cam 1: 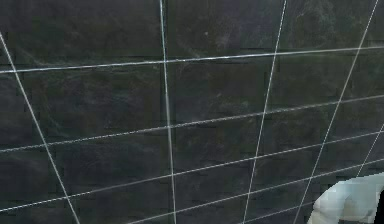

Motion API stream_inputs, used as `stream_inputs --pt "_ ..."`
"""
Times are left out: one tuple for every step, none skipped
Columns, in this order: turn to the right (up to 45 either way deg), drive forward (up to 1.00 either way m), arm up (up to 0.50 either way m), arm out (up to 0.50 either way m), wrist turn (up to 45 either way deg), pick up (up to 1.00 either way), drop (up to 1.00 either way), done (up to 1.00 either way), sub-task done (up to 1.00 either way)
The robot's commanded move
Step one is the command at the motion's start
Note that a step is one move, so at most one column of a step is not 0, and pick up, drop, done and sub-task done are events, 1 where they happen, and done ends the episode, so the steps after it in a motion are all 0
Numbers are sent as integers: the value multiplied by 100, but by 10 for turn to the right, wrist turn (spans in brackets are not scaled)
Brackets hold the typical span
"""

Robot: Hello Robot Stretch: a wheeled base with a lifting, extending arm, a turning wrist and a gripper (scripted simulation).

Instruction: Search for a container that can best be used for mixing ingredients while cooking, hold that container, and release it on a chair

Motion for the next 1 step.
stream_inputs --pt "0 0 0 42 0 0 0 0 0"
